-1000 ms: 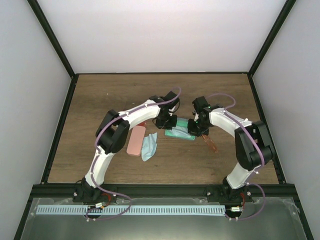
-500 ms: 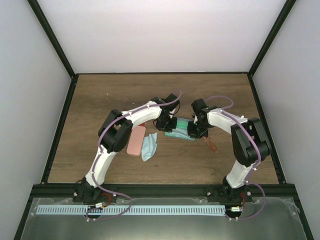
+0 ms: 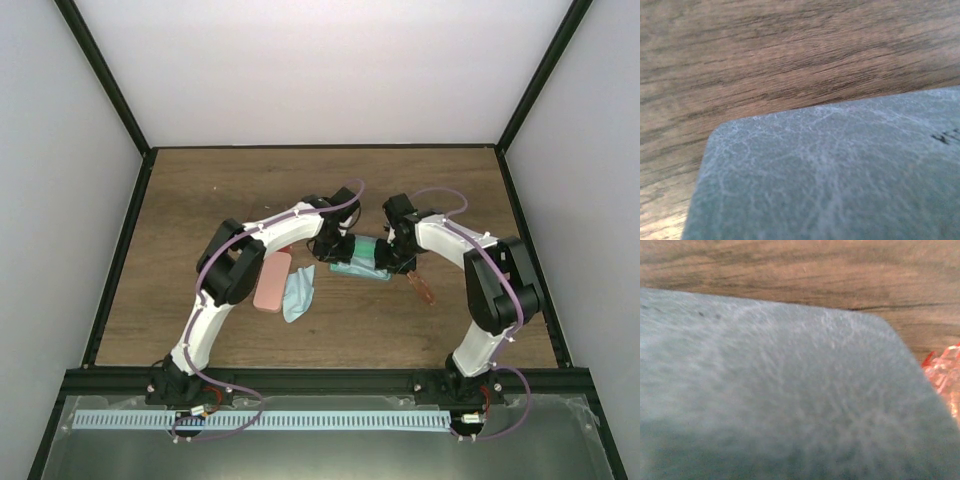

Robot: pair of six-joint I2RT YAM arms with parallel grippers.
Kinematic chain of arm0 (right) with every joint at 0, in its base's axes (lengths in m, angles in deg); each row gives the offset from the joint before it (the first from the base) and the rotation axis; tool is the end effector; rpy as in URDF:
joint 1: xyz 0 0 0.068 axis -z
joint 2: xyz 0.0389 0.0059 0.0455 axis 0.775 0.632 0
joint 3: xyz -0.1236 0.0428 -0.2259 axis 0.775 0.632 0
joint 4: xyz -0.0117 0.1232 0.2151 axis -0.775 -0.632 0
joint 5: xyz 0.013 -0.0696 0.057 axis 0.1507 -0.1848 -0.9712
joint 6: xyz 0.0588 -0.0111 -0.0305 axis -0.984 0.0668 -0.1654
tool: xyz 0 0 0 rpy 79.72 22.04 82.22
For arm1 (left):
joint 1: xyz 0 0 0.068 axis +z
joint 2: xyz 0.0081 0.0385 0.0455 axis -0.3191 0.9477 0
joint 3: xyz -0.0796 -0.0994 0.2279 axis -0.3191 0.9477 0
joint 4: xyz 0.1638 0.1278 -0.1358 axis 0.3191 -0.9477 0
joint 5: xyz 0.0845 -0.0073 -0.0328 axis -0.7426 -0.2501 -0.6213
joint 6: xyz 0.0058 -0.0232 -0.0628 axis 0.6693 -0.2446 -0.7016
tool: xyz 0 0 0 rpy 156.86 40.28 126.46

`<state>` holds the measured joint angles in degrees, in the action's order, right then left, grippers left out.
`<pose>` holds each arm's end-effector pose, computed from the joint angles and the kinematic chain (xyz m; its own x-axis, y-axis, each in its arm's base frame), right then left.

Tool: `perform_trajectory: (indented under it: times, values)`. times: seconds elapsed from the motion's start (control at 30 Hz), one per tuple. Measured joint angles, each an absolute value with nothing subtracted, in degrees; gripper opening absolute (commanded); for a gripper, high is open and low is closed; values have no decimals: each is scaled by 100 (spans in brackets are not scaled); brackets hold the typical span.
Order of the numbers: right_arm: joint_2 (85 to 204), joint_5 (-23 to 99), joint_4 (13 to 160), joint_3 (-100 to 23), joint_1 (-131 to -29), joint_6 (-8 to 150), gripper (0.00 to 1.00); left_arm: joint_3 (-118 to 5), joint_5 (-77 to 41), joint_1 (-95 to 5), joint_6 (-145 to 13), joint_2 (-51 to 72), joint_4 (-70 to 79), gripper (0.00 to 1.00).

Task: Organize the sunglasses
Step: Place the glasses cleaning cloth in the sunglasses case, then pick up the sunglasses from the center of the board.

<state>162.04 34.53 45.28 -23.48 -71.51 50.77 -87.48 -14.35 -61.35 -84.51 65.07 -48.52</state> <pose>0.2757 0.1157 0.1452 -0.9924 0.0987 -0.0737 0.0766 0.9631 0.2582 0.3166 -0.3078 0.1324 -0.9709 0.2254 -0.0806 0.2391 0.9285 -0.2842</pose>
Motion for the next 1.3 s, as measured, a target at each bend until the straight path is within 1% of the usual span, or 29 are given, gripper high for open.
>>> perform_trajectory:
  times: [0.1,0.53,0.57,0.63,0.7,0.83,0.93,1.0,1.03,1.13,1.17,1.23,1.3]
  values:
    - [16151,3514,4475,-2464,-7149,5055,39,-8748,-1503,-6133,-8420,6487,-4867,41]
    - [15843,3681,4368,-2609,-7149,4970,39,-8755,-1682,-6127,-8399,6358,-5079,43]
    - [15817,3689,4368,-2609,-7149,4959,40,-8753,-1687,-6124,-8399,6321,-5096,46]
    - [15762,3705,4372,-2609,-7149,4950,42,-8753,-1685,-6122,-8396,6249,-5096,58]
    - [15699,3722,4370,-2609,-7149,4935,45,-8753,-1650,-6120,-8394,6177,-5092,63]
    - [15550,3746,4368,-2606,-7149,4905,45,-8753,-1494,-6111,-8403,6067,-5040,65]
    - [15330,3799,4366,-2558,-7149,4881,55,-8742,-1405,-6113,-8405,6015,-5013,65]
    - [15126,3884,4318,-2484,-7141,4863,57,-8694,-1348,-6113,-8405,5965,-4996,65]
    - [15021,3941,4285,-2442,-7132,4852,58,-8665,-1326,-6113,-8405,5930,-4996,65]
    - [14685,4137,4193,-2235,-7079,4828,58,-8534,-1269,-6113,-8423,5783,-4978,45]
    - [14573,4207,4149,-2152,-7062,4824,58,-8493,-1254,-6116,-8425,5722,-4974,40]
    - [14394,4345,4023,-2025,-7022,4815,53,-8449,-1219,-6127,-8436,5626,-4965,37]
    - [14307,4450,3924,-1962,-7001,4800,48,-8440,-1191,-6144,-8442,5541,-4961,36]
